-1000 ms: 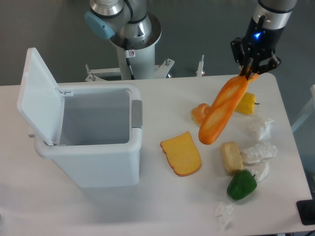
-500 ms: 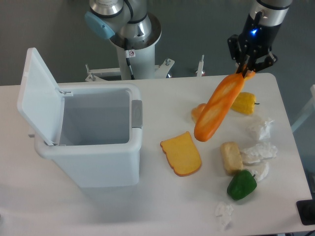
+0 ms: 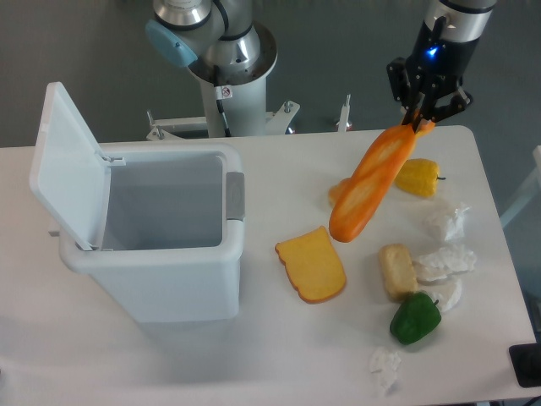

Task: Pick up the long bread
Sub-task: 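Hold the bread loaf raised, dangling from the gripper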

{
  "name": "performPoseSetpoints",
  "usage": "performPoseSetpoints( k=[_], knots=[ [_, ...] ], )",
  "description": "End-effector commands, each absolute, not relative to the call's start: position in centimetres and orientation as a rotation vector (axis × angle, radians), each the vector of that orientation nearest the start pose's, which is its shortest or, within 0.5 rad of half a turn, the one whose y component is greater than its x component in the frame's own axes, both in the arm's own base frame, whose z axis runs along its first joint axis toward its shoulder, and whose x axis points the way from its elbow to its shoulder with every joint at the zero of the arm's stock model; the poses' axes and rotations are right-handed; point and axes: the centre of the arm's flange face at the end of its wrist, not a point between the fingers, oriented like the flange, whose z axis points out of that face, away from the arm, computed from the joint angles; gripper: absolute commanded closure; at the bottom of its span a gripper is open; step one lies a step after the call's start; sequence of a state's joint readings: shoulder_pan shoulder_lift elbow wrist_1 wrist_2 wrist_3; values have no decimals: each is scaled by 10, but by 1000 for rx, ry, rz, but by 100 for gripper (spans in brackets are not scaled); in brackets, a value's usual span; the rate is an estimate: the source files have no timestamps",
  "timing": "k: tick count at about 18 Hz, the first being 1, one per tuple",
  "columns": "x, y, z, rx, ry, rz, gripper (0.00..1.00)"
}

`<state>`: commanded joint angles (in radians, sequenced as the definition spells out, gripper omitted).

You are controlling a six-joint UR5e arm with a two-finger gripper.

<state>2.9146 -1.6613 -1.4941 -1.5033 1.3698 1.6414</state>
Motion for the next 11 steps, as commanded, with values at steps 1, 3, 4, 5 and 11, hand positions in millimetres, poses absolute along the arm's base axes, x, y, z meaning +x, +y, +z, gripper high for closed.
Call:
performPoseSetpoints(
  k=[1,3,4,5,11],
  knots=[
    [-487,270,488,-2903,443,55,90],
    [-485,269,488,-2903,443,53,90],
    [-485,269,488,-2903,441,55,90],
    [-485,269,488,-2903,441,55,90],
    [-484,268,489,-2903,441,58,90]
  ],
)
